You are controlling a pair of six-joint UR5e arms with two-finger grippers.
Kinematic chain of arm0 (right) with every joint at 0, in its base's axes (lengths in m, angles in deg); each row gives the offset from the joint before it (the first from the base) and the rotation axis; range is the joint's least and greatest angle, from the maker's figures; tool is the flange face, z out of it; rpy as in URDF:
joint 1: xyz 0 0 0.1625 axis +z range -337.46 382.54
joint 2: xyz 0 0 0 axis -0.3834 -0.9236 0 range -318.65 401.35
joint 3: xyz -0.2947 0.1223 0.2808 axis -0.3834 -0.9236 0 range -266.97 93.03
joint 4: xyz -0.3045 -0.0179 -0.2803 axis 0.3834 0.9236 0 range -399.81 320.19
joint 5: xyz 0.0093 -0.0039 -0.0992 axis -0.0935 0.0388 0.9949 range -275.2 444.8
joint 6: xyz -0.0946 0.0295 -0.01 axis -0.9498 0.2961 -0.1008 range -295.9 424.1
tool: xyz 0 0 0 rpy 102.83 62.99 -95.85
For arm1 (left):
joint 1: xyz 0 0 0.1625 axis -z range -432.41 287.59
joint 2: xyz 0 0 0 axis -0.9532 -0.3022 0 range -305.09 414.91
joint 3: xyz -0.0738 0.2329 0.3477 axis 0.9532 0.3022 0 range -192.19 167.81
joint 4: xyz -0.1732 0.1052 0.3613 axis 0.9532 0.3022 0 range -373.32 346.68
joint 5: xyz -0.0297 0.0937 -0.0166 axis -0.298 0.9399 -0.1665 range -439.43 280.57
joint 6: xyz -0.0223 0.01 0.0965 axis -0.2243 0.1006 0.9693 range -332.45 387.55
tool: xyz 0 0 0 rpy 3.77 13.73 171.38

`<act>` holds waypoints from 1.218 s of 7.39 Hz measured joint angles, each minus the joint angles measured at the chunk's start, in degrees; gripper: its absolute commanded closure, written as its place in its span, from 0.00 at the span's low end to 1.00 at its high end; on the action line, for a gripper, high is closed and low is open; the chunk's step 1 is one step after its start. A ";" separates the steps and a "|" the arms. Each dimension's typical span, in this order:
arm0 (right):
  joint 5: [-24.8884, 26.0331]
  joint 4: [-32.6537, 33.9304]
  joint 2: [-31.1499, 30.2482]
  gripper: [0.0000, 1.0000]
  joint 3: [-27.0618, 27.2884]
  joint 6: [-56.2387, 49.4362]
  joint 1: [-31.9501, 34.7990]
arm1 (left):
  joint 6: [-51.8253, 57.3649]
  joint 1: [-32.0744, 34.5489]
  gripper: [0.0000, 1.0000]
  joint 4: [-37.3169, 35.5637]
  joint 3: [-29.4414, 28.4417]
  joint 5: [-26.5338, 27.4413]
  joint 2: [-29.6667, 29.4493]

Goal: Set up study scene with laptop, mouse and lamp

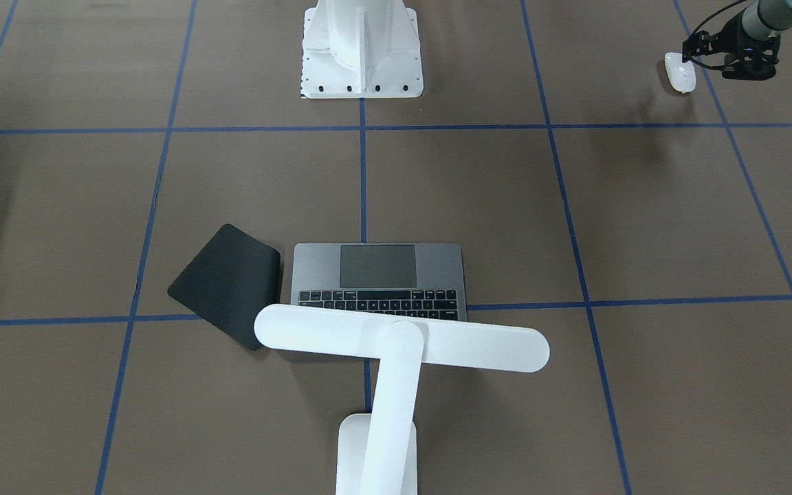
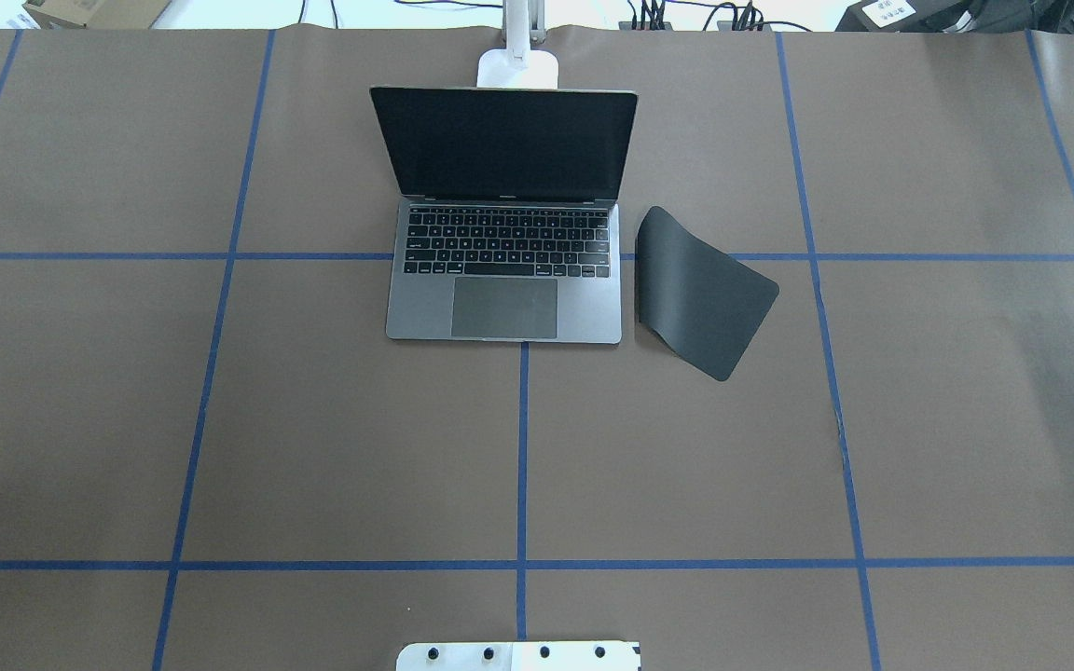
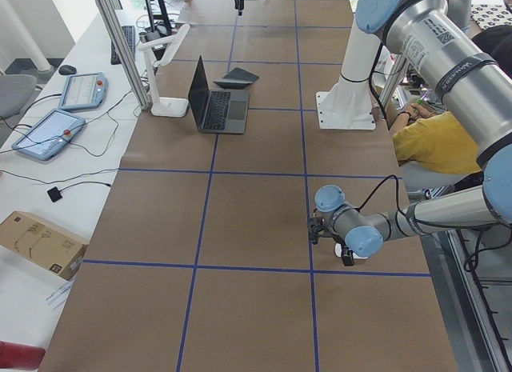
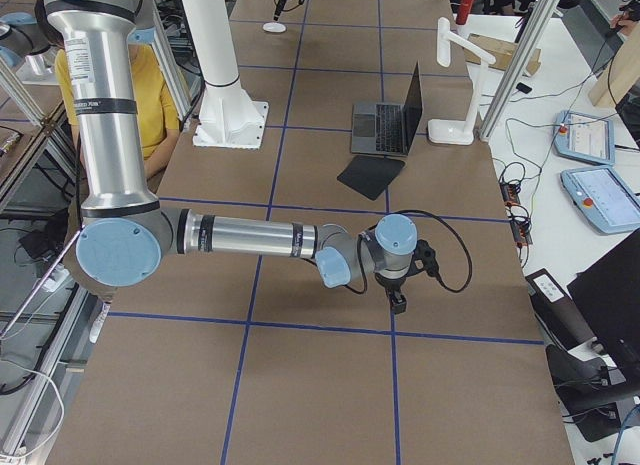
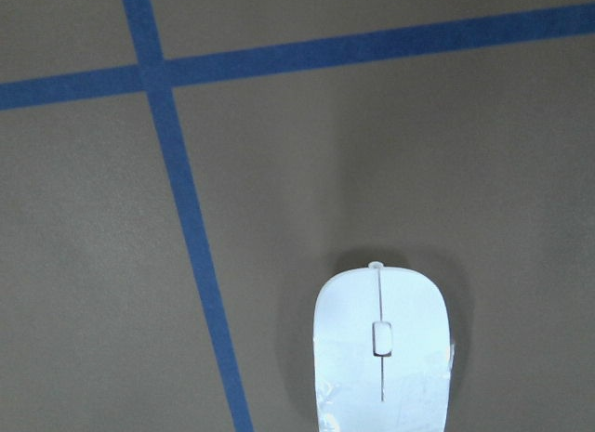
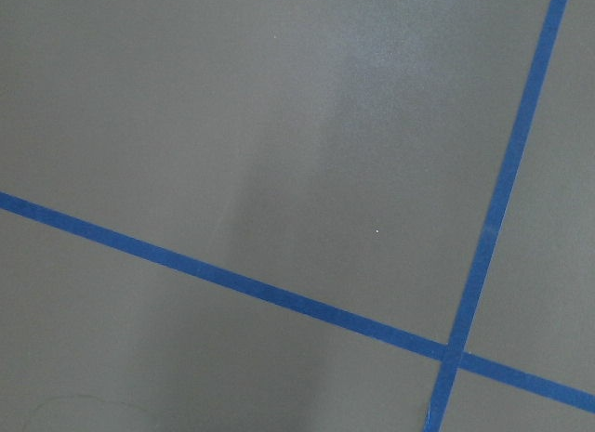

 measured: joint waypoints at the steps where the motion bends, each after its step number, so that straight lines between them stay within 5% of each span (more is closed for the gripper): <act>1: 0.00 0.00 -0.12 0.00 0.19 0.00 0.00 | -3.31 -2.64 0.00 2.58 -1.53 0.79 -0.85; 4: 0.05 0.00 -0.50 0.01 0.82 0.00 0.00 | -13.18 -10.95 0.00 8.14 -2.93 2.67 -2.47; 9: 0.01 0.00 -0.50 0.01 1.14 0.00 0.00 | -14.50 -14.36 0.00 9.12 -5.44 3.35 -2.72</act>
